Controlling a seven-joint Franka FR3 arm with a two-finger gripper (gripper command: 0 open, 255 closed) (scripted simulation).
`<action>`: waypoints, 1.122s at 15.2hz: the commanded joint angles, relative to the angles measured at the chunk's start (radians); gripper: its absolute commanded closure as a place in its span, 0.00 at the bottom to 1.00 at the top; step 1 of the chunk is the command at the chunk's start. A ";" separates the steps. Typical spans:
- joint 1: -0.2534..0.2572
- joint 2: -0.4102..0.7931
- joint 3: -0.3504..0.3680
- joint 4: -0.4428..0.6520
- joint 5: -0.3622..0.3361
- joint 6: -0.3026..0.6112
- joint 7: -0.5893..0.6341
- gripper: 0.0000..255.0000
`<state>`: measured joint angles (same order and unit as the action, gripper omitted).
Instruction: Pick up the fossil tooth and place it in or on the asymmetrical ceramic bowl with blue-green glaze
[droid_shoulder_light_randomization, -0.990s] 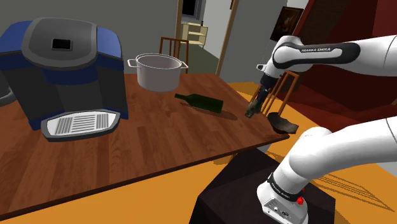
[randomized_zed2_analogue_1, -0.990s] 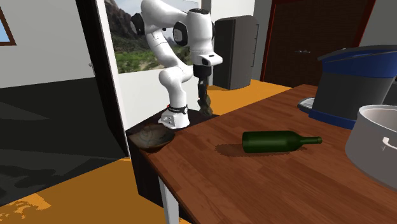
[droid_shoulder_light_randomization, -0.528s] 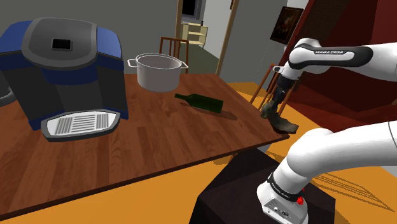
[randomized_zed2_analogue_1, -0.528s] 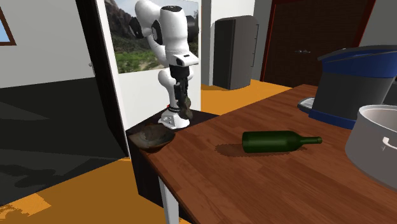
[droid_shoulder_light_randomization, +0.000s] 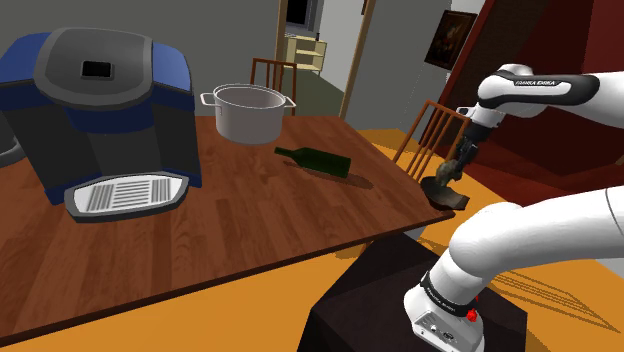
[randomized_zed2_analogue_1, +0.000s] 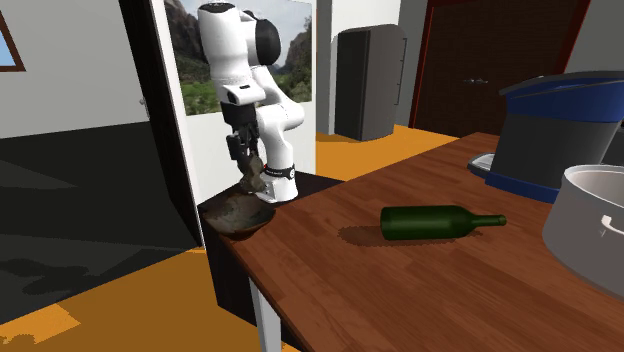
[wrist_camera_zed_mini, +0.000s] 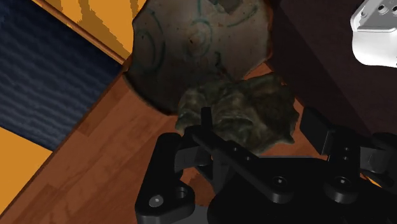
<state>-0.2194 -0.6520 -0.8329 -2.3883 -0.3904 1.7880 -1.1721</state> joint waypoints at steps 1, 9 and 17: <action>-0.005 0.015 -0.046 0.037 -0.016 -0.010 -0.054 1.00; 0.014 0.070 -0.169 0.058 -0.042 0.052 -0.143 1.00; 0.040 0.111 -0.244 -0.011 -0.057 0.168 -0.152 1.00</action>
<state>-0.1836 -0.5482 -1.0622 -2.3911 -0.4449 1.9372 -1.3198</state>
